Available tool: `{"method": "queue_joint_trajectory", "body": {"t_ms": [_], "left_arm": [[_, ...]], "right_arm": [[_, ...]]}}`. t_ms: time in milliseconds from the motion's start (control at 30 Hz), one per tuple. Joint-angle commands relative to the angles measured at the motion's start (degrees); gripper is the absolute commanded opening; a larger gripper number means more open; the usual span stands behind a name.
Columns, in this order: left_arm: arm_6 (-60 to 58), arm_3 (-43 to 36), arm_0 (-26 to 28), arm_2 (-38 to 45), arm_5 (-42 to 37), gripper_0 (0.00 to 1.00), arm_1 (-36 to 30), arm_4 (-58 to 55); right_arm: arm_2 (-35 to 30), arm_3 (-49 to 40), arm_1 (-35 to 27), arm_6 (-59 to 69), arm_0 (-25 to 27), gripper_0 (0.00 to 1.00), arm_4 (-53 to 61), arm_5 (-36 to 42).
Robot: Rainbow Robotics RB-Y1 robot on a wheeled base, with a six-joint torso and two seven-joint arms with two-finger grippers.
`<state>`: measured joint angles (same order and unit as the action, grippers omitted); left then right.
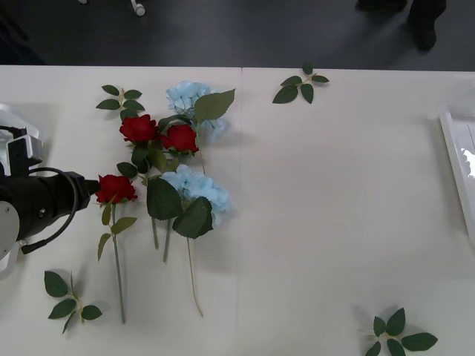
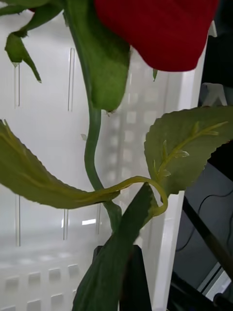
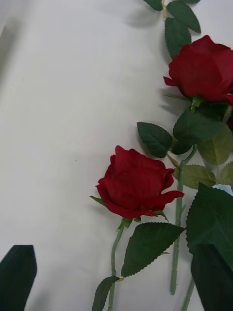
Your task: Put the red flowers into the right box and the blue flowers into the left box
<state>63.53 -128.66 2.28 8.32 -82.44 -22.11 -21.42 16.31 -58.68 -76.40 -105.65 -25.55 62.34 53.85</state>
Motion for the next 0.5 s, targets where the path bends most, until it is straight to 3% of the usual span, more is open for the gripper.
{"method": "queue_joint_trajectory", "body": {"t_ms": [33, 333, 400, 467, 500], "left_arm": [[-2.88, 2.36, -1.93, -2.08, -0.26, 1.0, -0.39, 1.64], [-2.18, 7.2, -4.04, -7.0, -0.26, 1.0, -0.39, 4.81], [-2.09, 9.04, -4.92, -8.32, -0.26, 1.0, -0.39, 6.04], [-2.0, 11.68, -6.32, -9.99, -0.26, 1.0, -0.39, 7.71], [-2.0, 12.3, -6.67, -10.34, -0.18, 1.0, -0.39, 7.97]], "right_arm": [[-0.49, 1.2, 0.55, -0.35, -1.34, 0.0, -0.82, -2.7], [-0.49, 1.29, 1.08, 0.18, -1.34, 0.0, -0.12, -3.76], [-0.49, 1.38, 1.43, 0.09, -1.34, 0.22, 0.59, -4.63], [-0.49, 1.38, 1.78, 0.18, -1.17, 0.63, 2.61, -5.95], [-0.49, 1.38, 1.78, 0.18, -1.08, 0.71, 2.96, -6.39]]}}
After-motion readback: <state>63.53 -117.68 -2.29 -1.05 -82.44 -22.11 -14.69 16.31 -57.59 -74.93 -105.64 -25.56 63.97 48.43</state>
